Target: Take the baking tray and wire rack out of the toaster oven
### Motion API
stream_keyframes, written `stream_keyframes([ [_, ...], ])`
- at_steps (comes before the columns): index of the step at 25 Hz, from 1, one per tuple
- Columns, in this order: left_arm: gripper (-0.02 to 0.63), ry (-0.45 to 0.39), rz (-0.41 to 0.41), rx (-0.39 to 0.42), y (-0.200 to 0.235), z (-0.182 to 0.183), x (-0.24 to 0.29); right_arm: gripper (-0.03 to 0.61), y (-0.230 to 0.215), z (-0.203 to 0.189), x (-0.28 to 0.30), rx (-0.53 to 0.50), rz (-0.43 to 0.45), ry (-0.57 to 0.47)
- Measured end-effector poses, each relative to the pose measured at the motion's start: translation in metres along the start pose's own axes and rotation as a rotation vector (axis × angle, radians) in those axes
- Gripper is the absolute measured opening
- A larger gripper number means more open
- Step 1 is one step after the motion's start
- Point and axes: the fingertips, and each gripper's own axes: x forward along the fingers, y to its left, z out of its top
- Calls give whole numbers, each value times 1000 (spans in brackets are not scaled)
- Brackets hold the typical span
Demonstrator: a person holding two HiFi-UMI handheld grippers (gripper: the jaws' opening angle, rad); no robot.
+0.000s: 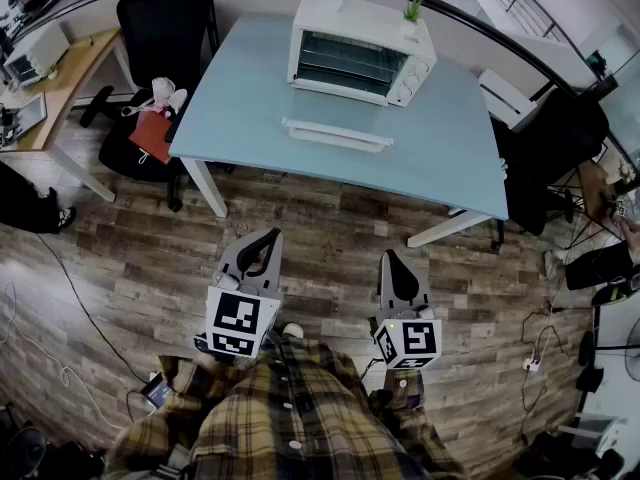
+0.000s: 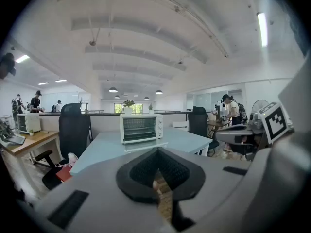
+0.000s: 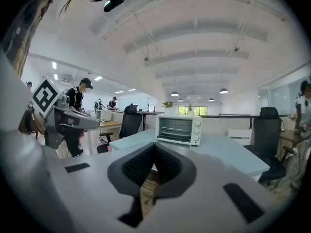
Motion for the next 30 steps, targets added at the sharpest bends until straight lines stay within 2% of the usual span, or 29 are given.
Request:
stream_keyframes([
  [9,-9,-25,24,-18,-15,-3,3,6,-20,-5,-12,69,32,-44],
  [11,-6,-26,21,-25,-16,-6,6,28,-21,-5,-12,82,39,-54],
  [12,37,-22,17,-33,-18,-9,7,56,-20,-8,-13,89,46,-50],
  [15,86,-11,3,-53,-20,-14,15,110,-20,-14,-8,104,67,-26],
  [22,166,-50,-21,-12,5,9,71,191,-36,4,53,103,79,-47],
  [30,227,-80,-23,11,80,54,159,222,-63,34,161,90,51,-76],
])
